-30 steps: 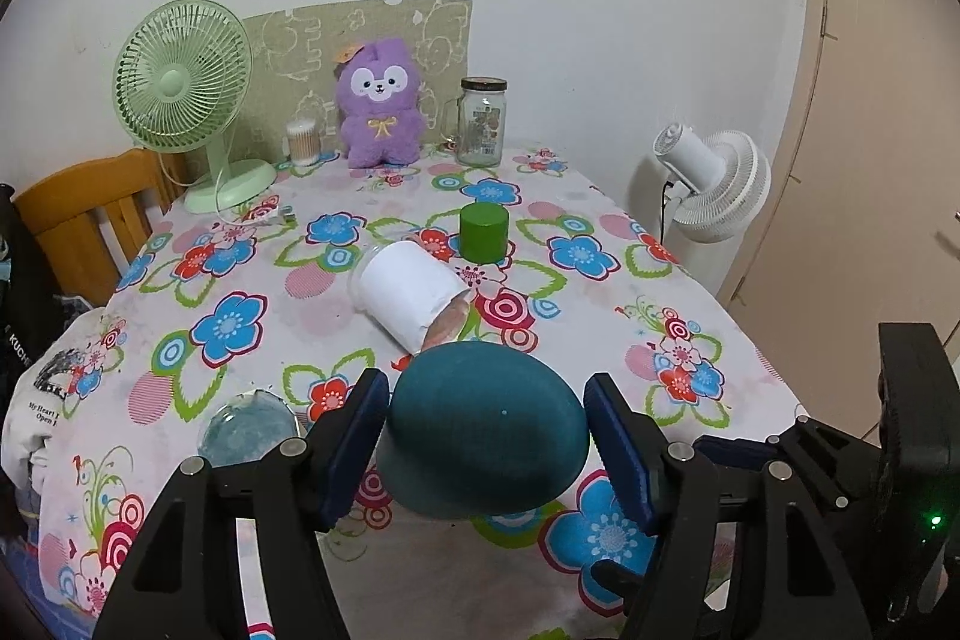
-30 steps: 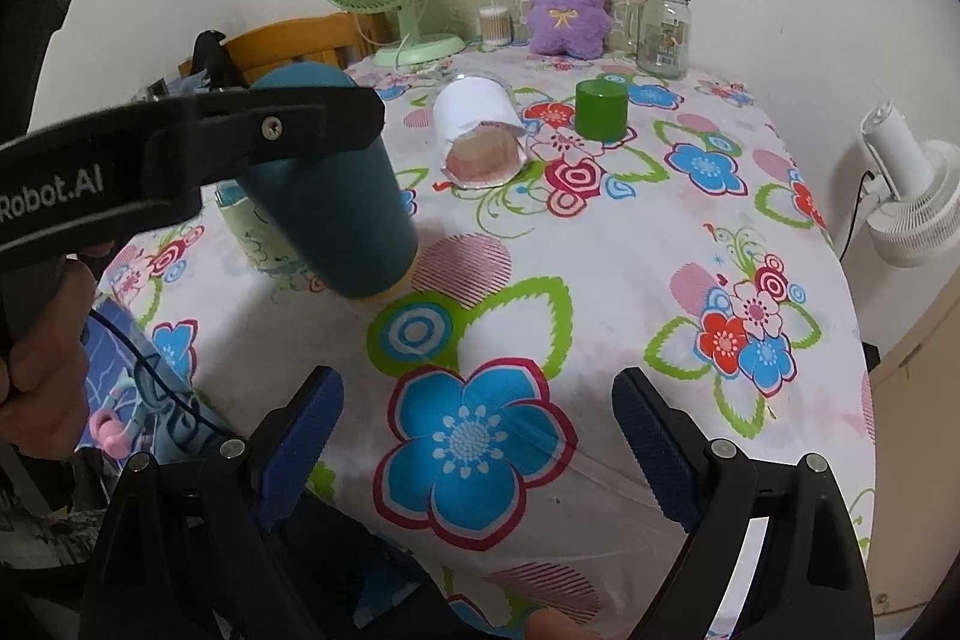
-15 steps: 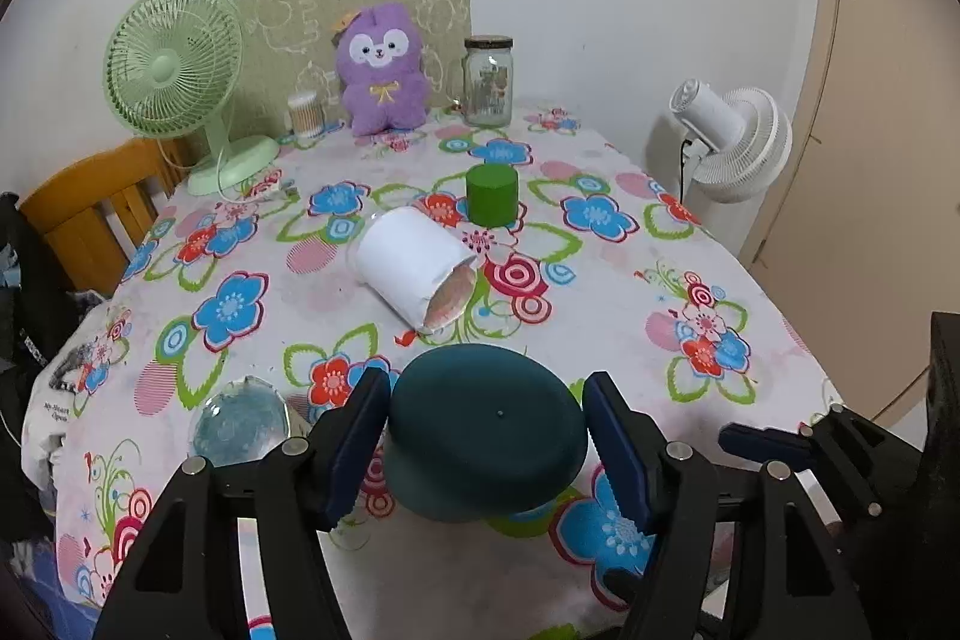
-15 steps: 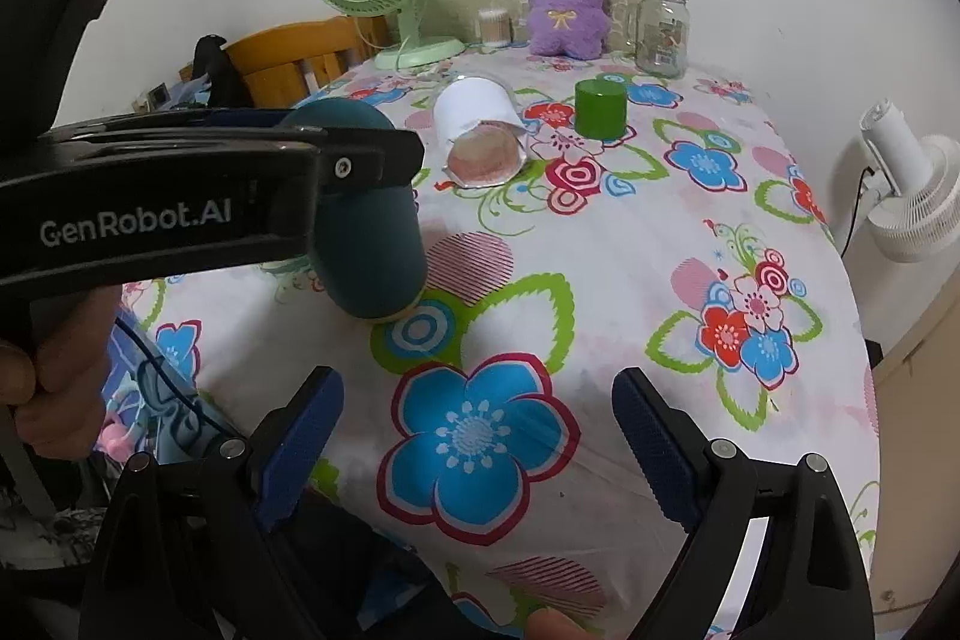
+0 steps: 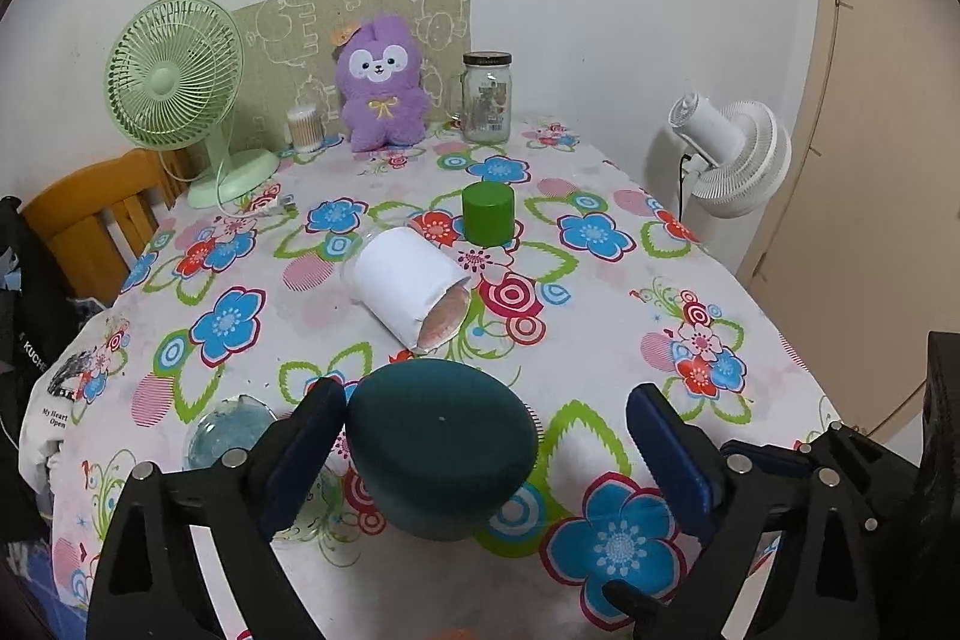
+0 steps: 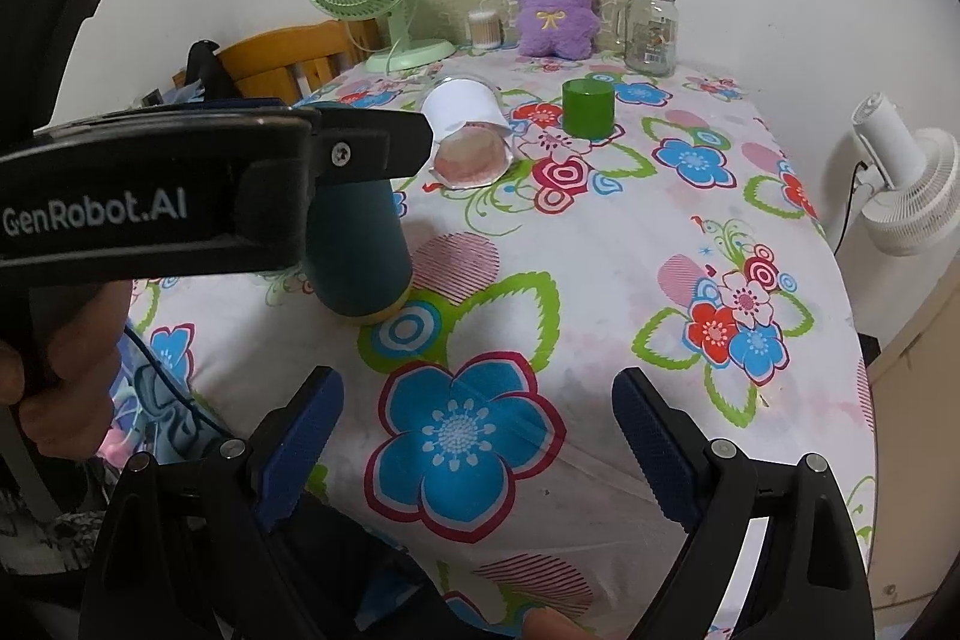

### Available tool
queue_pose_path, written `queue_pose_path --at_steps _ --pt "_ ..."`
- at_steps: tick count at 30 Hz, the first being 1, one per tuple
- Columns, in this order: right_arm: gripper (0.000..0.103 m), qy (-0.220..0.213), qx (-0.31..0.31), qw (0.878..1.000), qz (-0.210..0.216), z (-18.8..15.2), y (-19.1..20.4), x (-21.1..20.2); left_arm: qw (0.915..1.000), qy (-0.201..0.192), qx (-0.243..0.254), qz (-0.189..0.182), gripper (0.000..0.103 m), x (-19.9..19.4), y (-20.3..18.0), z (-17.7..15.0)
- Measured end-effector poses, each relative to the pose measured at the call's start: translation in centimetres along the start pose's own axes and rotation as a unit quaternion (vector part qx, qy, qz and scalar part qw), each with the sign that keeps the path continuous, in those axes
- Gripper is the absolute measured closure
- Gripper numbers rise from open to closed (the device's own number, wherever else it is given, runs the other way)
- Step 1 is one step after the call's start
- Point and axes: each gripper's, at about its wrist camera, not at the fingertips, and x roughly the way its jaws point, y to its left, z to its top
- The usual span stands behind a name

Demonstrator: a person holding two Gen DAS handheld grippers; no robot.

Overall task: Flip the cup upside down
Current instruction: 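Rotate the teal cup with the left tool so its yellow rim faces down, then lower the teal cup rim-down onto the table and open the left tool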

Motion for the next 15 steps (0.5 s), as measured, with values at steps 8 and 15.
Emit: queue_pose_path --at_steps 8,15 --pt "0.010 -0.003 -0.003 1.000 -0.003 0.2 0.4 -0.2 1.0000 -0.006 -0.006 -0.003 0.005 -0.6 0.3 0.0" --pt "0.010 -0.005 -0.006 1.000 -0.001 0.5 0.8 -0.1 0.9999 -0.009 -0.009 -0.010 0.005 -1.1 0.8 0.1"
